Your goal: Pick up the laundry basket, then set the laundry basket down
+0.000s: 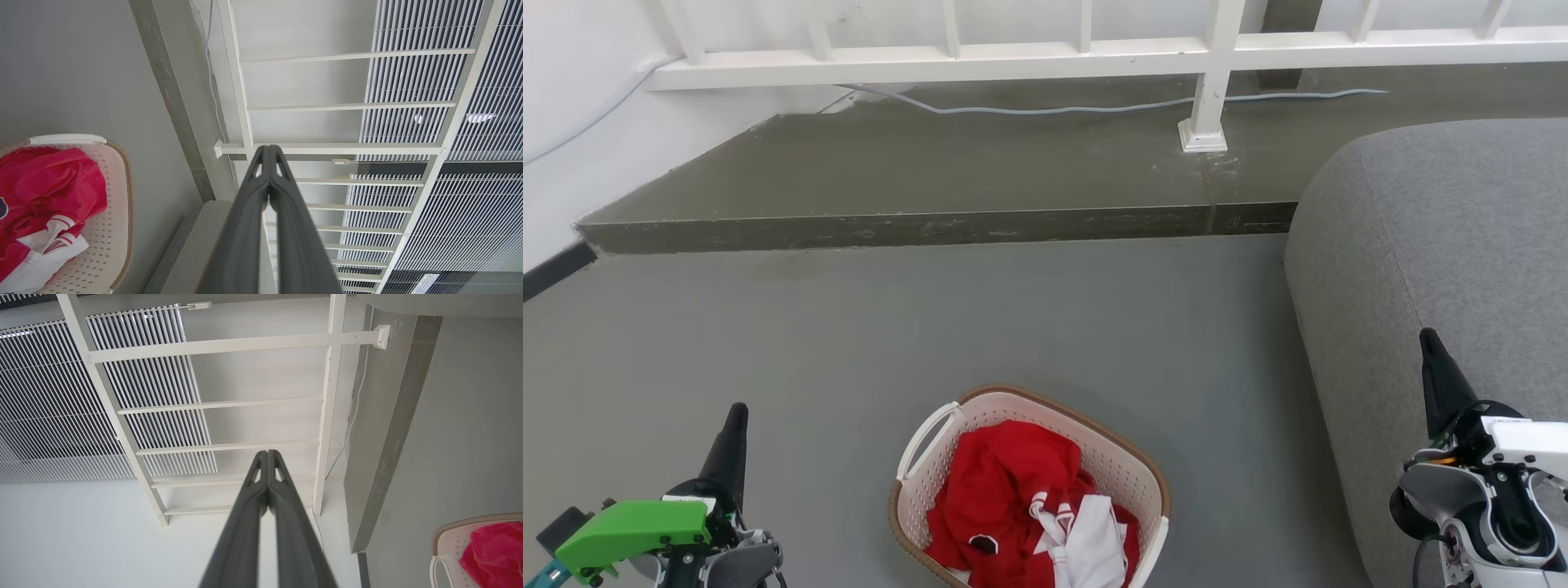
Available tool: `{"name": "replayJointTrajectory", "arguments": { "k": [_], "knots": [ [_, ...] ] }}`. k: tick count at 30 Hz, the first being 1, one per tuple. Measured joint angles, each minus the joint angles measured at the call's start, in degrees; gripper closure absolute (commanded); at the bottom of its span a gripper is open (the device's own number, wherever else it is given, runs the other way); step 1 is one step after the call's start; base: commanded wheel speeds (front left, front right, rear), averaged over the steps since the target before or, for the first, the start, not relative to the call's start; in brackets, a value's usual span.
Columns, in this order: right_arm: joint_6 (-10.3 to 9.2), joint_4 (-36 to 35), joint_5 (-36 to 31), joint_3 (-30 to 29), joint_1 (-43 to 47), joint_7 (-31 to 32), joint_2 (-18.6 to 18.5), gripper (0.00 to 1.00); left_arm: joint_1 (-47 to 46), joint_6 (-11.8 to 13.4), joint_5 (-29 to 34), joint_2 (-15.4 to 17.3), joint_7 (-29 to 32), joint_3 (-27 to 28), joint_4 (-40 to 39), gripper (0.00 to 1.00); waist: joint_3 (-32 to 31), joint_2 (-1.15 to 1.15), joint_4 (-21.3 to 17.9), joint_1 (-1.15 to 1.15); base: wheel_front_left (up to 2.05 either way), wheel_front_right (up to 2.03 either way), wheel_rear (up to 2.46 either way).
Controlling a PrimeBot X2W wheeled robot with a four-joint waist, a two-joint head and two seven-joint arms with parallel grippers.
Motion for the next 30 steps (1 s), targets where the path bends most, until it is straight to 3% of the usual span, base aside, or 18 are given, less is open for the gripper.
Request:
{"name": "replayJointTrajectory", "arguments": {
  "k": [30],
  "knots": [
    [0.00, 0.00, -0.42, -0.13, 0.00, 0.01, 0.09, 1.00, -0.01, 0.00, 0.34, -0.05, 0.00, 0.18, 0.00, 1.00, 0.00, 0.00, 0.00, 0.00, 0.00, 0.00, 0.00]
  ]
}}
